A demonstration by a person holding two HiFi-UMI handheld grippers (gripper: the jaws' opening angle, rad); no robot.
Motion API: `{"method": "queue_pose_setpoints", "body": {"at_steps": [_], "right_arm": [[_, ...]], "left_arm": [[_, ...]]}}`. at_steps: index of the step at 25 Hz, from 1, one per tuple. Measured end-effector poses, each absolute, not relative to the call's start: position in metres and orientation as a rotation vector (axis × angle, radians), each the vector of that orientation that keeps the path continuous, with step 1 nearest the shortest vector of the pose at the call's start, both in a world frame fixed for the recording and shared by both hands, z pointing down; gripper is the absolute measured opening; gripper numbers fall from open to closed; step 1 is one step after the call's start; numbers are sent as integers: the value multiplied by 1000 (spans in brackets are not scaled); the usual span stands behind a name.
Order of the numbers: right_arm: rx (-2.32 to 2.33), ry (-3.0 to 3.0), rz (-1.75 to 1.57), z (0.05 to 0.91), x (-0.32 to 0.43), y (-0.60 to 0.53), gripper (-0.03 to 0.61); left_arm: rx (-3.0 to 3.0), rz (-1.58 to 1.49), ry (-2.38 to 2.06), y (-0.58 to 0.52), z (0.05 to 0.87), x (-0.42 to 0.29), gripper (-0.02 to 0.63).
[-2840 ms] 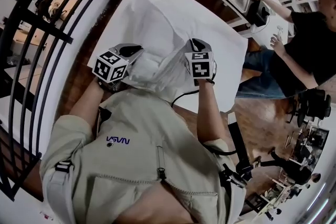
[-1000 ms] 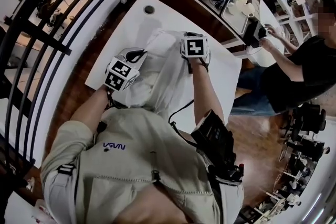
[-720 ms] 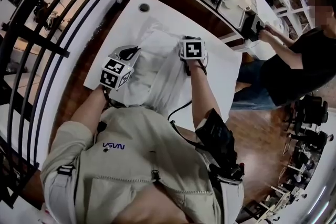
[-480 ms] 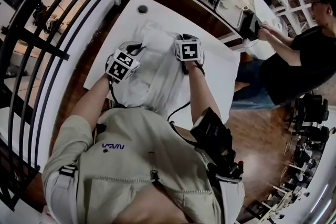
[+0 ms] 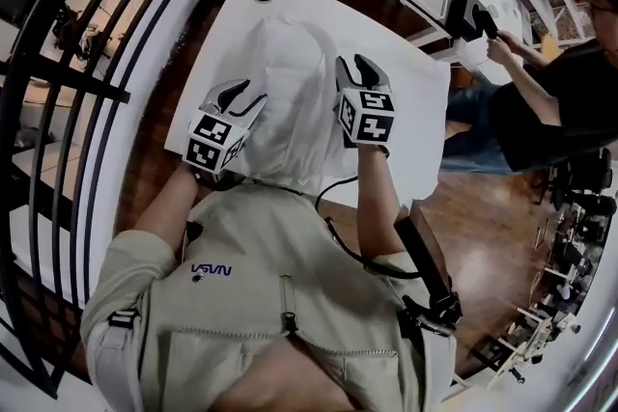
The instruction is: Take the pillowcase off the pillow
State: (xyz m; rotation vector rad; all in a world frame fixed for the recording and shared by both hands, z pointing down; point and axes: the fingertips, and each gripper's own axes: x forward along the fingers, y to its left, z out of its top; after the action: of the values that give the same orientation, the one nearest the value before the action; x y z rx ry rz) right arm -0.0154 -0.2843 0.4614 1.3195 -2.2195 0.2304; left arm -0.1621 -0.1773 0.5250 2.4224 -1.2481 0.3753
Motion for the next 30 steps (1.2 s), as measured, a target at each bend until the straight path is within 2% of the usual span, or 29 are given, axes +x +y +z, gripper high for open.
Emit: {"method": "queue_pose_setpoints", "body": {"at_steps": [6, 14, 20, 26, 30], "right_arm": [[1400, -2193, 255, 467, -2, -207, 141], [1319, -2243, 276, 491, 13, -128, 143], [1164, -2300, 303, 518, 0, -76, 143], [1126, -2208, 317, 566, -26, -37, 160], [1145, -2116, 268, 601, -45, -46, 160]], "left_arm": [[2473, 454, -1152, -129, 533, -144, 209], [2356, 502, -1280, -88, 548, -126, 239], [2228, 568, -1415, -52, 567, -138, 268], [2254, 653, -1350, -29, 602, -155, 308], [2261, 701, -1348, -34, 625, -163, 200]]}}
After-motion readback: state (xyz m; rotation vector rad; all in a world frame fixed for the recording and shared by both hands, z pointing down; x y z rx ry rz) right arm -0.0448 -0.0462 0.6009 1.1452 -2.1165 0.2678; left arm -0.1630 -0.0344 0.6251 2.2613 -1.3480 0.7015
